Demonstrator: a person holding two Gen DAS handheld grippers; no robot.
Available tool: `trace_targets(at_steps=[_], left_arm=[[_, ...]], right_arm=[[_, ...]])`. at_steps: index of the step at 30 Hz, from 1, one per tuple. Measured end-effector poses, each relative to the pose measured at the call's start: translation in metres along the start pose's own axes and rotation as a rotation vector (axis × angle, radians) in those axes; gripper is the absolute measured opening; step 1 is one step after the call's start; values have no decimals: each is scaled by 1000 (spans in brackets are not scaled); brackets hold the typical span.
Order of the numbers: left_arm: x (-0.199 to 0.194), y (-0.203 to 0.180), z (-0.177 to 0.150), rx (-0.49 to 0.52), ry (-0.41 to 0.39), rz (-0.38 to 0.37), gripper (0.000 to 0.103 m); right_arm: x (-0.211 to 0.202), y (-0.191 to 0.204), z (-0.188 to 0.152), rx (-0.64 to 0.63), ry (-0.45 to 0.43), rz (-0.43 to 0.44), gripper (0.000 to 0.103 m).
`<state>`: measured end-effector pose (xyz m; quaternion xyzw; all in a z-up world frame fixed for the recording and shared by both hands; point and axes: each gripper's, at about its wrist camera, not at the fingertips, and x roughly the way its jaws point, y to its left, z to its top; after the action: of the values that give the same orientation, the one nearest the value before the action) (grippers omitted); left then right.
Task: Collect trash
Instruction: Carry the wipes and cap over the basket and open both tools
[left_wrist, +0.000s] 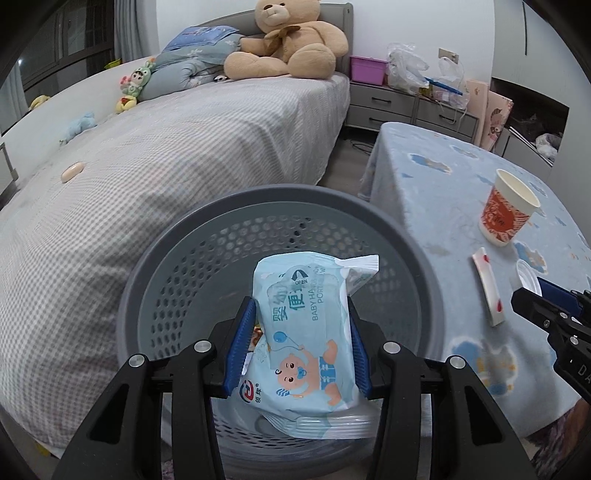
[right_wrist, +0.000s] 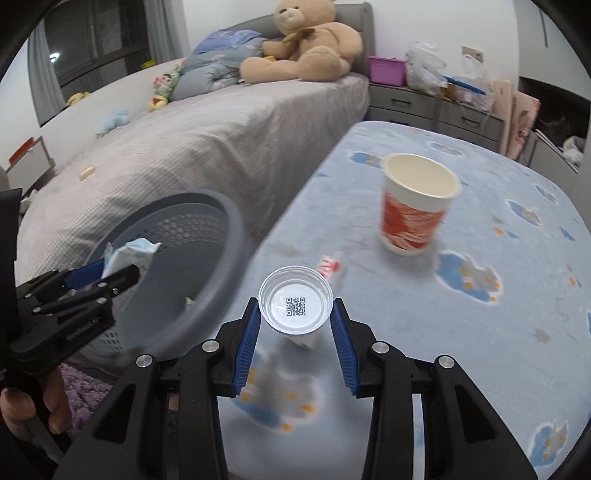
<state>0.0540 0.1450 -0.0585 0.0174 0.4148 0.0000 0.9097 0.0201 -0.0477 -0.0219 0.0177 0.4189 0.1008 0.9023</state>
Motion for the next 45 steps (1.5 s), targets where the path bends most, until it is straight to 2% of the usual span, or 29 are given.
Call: trace_targets(at_steps=[8, 17, 26, 28, 30, 32, 45], left_arm=[[6, 23, -1, -53, 18, 35, 45], [17, 44, 2, -109, 44, 46, 45], [17, 51, 2, -129, 39, 47, 47], [16, 52, 2, -131, 38, 48, 48], [15, 52, 3, -132, 36, 52, 59], [13, 52, 3, -133, 27, 57, 62], [12, 54, 2, -137, 28, 65, 62]], right_arm=[[19, 43, 18, -66, 0, 86, 39], [42, 66, 33, -102, 16, 134, 39], [50, 72, 38, -111, 22, 147, 40], [48, 71, 37, -107, 15, 148, 44], [47, 71, 37, -105, 10, 146, 46], [46, 71, 37, -103, 8, 147, 46], [45, 71, 36, -104, 8, 146, 48]])
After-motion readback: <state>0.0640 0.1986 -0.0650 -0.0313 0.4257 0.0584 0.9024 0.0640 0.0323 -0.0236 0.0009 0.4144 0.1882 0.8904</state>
